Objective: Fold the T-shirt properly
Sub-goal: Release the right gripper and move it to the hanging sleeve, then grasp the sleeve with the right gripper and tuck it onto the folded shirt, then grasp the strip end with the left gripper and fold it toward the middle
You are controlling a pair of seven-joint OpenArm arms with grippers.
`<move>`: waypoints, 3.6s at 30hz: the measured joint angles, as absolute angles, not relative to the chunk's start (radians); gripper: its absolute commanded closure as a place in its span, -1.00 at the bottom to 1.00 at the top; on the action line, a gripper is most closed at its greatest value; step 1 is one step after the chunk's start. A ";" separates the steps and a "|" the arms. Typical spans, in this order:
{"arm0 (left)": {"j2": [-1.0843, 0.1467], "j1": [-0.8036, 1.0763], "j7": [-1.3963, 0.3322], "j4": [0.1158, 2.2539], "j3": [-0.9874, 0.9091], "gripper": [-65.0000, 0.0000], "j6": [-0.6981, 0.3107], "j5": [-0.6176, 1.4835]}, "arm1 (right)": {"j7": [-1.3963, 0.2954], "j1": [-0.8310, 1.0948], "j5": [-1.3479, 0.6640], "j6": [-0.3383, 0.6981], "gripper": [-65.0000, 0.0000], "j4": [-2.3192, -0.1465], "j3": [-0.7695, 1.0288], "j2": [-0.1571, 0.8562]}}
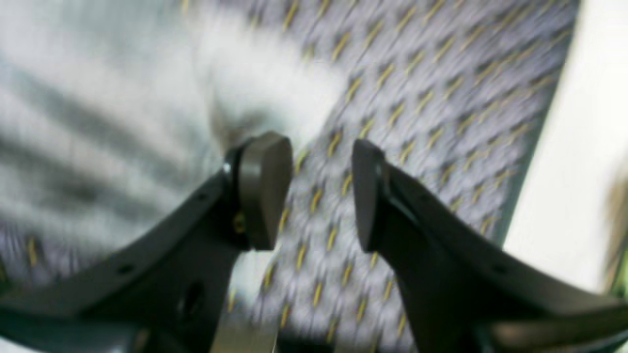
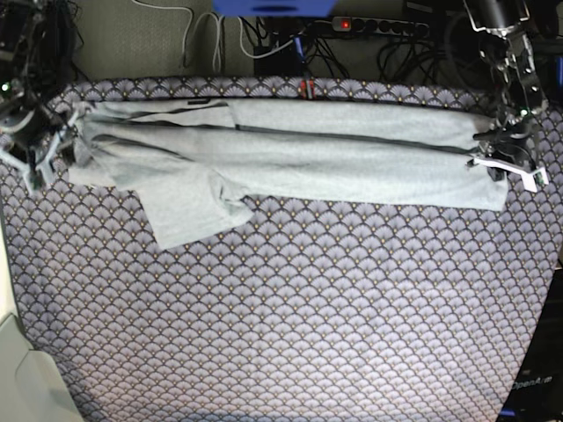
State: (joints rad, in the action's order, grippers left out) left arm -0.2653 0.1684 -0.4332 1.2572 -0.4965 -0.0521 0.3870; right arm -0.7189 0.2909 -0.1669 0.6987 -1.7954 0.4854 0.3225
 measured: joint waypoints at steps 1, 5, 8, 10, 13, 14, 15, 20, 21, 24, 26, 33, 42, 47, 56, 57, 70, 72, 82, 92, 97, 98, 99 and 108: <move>-0.265 0.168 -0.434 1.257 -0.496 0.99 -0.052 0.387 | -0.714 0.266 -0.176 0.698 0.21 -1.795 0.468 0.332; -0.265 0.170 -0.433 1.258 -0.496 0.99 -0.052 0.387 | -0.791 0.155 -0.171 0.702 0.21 -1.795 0.310 0.356; -0.263 0.170 -0.433 1.262 -0.496 0.99 -0.048 0.386 | -0.859 0.039 -0.190 0.706 0.21 -1.757 0.195 0.355; -0.263 0.170 -0.439 1.267 -0.496 0.99 -0.048 0.387 | -0.879 -0.044 -0.185 0.702 0.21 -1.681 0.128 0.353; -0.258 0.171 -0.467 1.296 -0.495 0.99 -0.027 0.382 | -0.887 -0.125 -0.192 0.706 0.21 -1.528 0.093 0.316; -0.258 0.172 -0.475 1.304 -0.495 0.99 -0.025 0.387 | -0.889 -0.145 -0.183 0.704 0.21 -1.478 0.091 0.307; -0.259 0.174 -0.479 1.308 -0.496 0.99 -0.026 0.393 | -0.893 -0.163 -0.175 0.701 0.21 -1.435 0.091 0.302; -0.263 0.177 -0.486 1.310 -0.495 0.99 -0.026 0.402 | -0.841 -0.249 -0.174 0.699 0.21 -1.271 0.094 0.303; -0.263 0.176 -0.487 1.310 -0.494 0.99 -0.025 0.402 | -0.804 -0.258 -0.179 0.699 0.20 -1.240 0.093 0.303; -0.260 0.177 -0.485 1.310 -0.493 0.99 -0.022 0.402 | -0.773 -0.282 -0.170 0.698 0.20 -1.156 0.060 0.307; -0.260 0.176 -0.485 1.310 -0.493 0.99 -0.022 0.402 | -0.748 -0.303 -0.171 0.699 0.20 -1.115 0.022 0.308; -0.260 0.163 -0.494 1.306 -0.490 0.99 -0.021 0.394 | -0.704 -0.360 -0.177 0.698 0.20 -1.042 -0.035 0.281; -0.260 0.160 -0.497 1.303 -0.490 0.99 -0.019 0.394 | -0.706 -0.360 -0.176 0.698 0.80 -1.042 -0.036 0.269; -0.260 0.160 -0.496 1.303 -0.490 0.99 -0.019 0.394 | -0.721 -0.340 -0.172 0.698 1.00 -1.094 -0.036 0.268; -0.257 0.156 -0.497 1.303 -0.489 0.99 -0.019 0.390 | -0.790 -0.067 -0.181 0.701 1.00 -1.671 0.022 0.268; -0.257 0.156 -0.496 1.303 -0.489 0.99 -0.019 0.390 | -0.814 -0.041 -0.176 0.702 1.00 -1.724 0.041 0.269; -0.257 0.155 -0.495 1.303 -0.489 0.99 -0.018 0.394 | -0.847 0.264 -0.174 0.702 1.00 -1.920 0.249 0.250; -0.258 0.155 -0.496 1.303 -0.489 0.99 -0.018 0.394 | -0.842 0.288 -0.177 0.702 1.00 -1.924 0.262 0.249; -0.260 0.155 -0.497 1.302 -0.489 0.99 -0.019 0.394 | -0.836 0.393 -0.185 0.702 1.00 -1.964 0.327 0.202; -0.260 0.155 -0.502 1.308 -0.490 0.98 -0.018 0.394 | -0.839 0.399 -0.180 0.702 1.00 -1.945 0.323 0.157; -0.260 0.155 -0.505 1.309 -0.489 0.98 -0.018 0.394 | -0.839 0.399 -0.180 0.702 1.00 -1.944 0.323 0.154; -0.260 0.155 -0.507 1.313 -0.489 0.98 -0.017 0.394 | -0.839 0.399 -0.179 0.702 1.00 -1.944 0.323 0.154; -0.259 0.156 -0.515 1.323 -0.489 0.98 -0.011 0.393 | -0.839 0.400 -0.180 0.702 1.00 -1.944 0.323 0.154; -0.233 0.237 -0.596 1.636 -0.464 0.98 0.003 0.494 | -0.839 0.399 -0.180 0.702 1.00 -1.925 0.323 0.154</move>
